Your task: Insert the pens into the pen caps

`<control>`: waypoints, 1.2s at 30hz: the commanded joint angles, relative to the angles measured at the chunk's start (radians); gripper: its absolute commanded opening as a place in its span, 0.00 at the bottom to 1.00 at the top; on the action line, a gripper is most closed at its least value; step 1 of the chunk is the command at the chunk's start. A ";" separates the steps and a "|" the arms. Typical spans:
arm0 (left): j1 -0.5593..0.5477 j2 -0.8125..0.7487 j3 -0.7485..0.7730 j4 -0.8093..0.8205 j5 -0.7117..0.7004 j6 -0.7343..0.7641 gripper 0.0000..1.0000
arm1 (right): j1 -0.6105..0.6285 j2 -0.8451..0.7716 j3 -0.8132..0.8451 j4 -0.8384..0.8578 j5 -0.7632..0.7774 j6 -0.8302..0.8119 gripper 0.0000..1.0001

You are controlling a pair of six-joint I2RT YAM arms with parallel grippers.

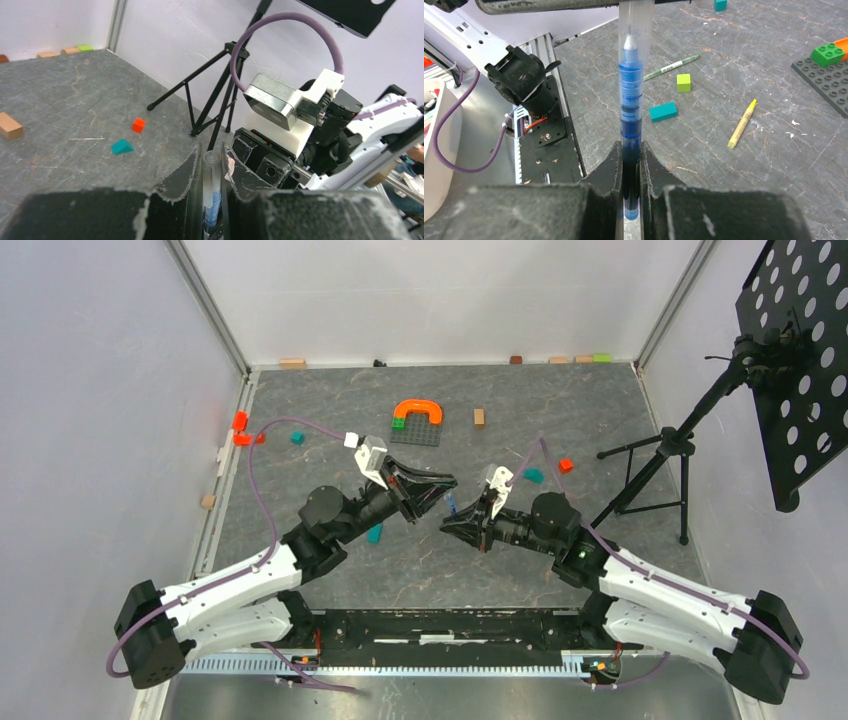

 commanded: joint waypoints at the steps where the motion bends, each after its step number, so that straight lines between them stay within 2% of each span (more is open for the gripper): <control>1: -0.019 0.014 0.052 -0.046 0.021 0.037 0.02 | 0.004 0.029 0.083 -0.028 0.029 0.028 0.00; 7: -0.020 0.036 0.080 -0.145 -0.147 -0.060 0.02 | 0.004 0.057 0.114 -0.083 0.117 0.001 0.00; 12: -0.021 0.053 0.082 -0.190 -0.204 -0.078 0.02 | 0.006 0.110 0.178 -0.180 0.231 -0.004 0.00; 16: -0.020 0.063 0.070 -0.176 -0.254 -0.145 0.02 | 0.017 0.137 0.202 -0.197 0.283 -0.009 0.00; 21: -0.020 0.090 0.091 -0.241 -0.344 -0.244 0.02 | 0.060 0.201 0.278 -0.286 0.435 -0.046 0.00; 30: -0.021 0.097 0.089 -0.300 -0.479 -0.366 0.02 | 0.090 0.290 0.340 -0.355 0.501 -0.057 0.00; 36: -0.021 0.094 0.073 -0.294 -0.505 -0.396 0.02 | 0.092 0.284 0.331 -0.320 0.486 -0.046 0.00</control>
